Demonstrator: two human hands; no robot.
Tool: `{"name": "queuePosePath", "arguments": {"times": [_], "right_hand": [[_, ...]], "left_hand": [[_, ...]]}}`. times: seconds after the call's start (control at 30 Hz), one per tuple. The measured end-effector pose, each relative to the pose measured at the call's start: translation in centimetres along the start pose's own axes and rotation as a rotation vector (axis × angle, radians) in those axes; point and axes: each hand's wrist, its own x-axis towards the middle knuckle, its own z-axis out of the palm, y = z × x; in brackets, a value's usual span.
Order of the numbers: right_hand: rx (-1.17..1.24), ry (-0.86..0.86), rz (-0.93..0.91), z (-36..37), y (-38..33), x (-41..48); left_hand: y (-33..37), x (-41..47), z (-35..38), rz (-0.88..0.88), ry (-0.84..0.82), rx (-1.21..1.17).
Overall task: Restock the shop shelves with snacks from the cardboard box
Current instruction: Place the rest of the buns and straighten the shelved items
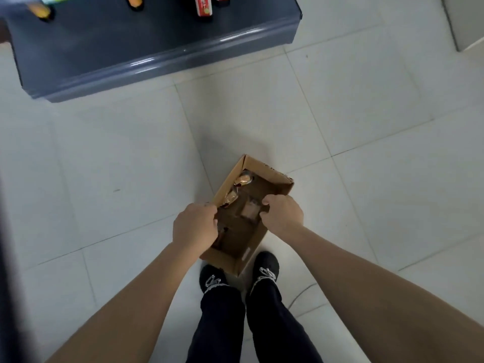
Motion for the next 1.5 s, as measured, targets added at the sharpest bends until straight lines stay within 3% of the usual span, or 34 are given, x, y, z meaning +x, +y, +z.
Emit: {"name": "queuePosePath", "arguments": {"times": [0.3, 0.53, 0.73, 0.87, 0.97, 1.3, 1.4, 1.5], "right_hand": [[-0.09, -0.121, -0.026, 12.9, 3.9, 13.8], [-0.049, -0.332, 0.011, 21.8, 5.5, 23.2], [-0.122, -0.438, 0.05, 28.7, 6.9, 27.2], [-0.255, -0.343, 0.061, 30.7, 7.0, 28.3], [-0.224, -0.219, 0.039, 30.3, 6.7, 28.4], [0.697, -0.346, 0.447, 20.5, 3.5, 23.0], [1.002, -0.454, 0.474, 16.2, 3.8, 19.5], [1.148, -0.505, 0.46, 12.0, 3.6, 15.7]], "left_hand": [[-1.9, 10.1, 15.8, 0.035, -0.134, -0.003], [-5.4, 16.1, 27.8, 0.003, -0.573, 0.107], [-6.7, 18.3, 32.8, 0.077, -0.769, 0.165], [-7.4, 19.1, 33.6, 0.091, -0.72, 0.227], [-7.2, 18.5, 33.2, 0.126, -0.649, 0.249], [-3.3, 13.3, 23.6, 0.019, -0.256, -0.045], [-2.4, 11.5, 19.1, -0.092, -0.226, -0.097], [-3.0, 9.3, 14.6, -0.239, -0.206, -0.164]]}}
